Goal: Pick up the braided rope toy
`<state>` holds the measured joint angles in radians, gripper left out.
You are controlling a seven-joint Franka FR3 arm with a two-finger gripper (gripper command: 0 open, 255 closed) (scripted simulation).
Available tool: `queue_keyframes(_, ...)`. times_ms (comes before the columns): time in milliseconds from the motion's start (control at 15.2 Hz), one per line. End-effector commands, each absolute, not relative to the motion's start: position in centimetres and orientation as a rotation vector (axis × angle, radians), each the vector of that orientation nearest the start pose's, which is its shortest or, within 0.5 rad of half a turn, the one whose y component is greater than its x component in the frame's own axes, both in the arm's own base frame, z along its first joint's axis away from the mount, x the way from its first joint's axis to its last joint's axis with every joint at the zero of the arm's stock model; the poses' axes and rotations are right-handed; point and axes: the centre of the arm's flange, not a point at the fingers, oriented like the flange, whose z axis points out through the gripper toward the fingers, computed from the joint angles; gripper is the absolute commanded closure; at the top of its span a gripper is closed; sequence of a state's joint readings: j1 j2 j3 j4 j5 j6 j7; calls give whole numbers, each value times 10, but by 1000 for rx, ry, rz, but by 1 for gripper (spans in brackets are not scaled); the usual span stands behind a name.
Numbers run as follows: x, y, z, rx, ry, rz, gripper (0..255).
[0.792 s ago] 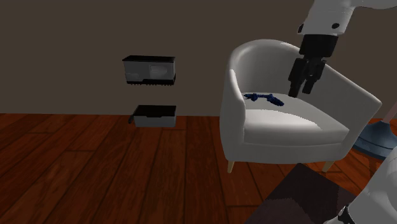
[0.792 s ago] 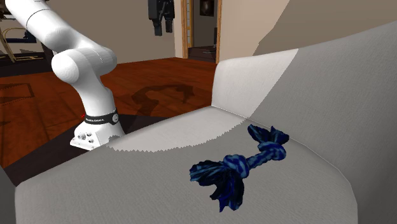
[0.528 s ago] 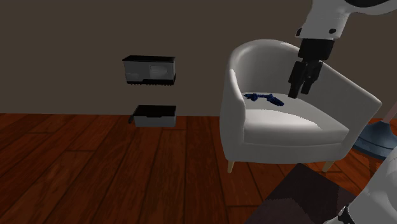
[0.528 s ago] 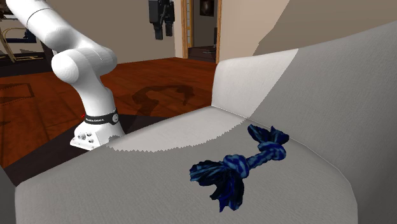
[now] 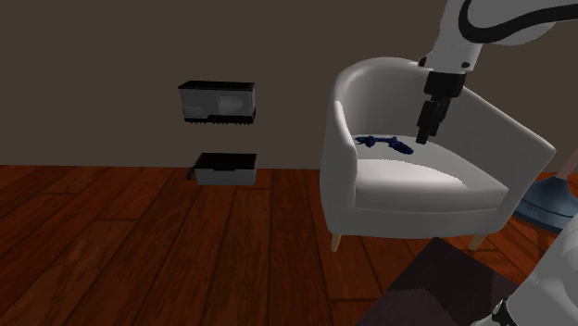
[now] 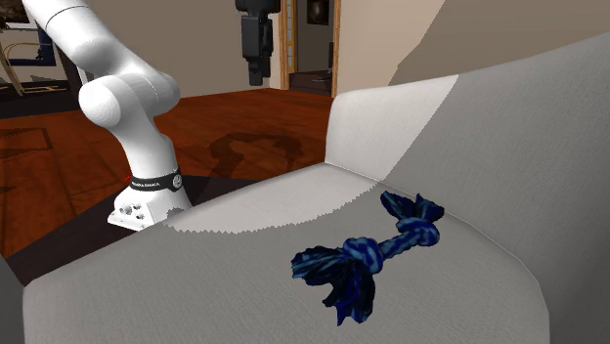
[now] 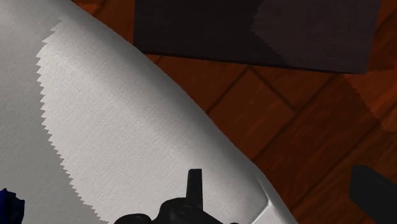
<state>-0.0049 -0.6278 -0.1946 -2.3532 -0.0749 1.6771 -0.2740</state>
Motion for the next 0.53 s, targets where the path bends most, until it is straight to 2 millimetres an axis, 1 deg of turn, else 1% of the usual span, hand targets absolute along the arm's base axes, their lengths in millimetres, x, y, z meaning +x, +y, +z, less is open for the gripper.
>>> queue_keyframes(0, 357, -111, 533, -3090, -255, 70, 0)
queue_keyframes(462, 406, -178, 503, -3099, -462, 62, 0)
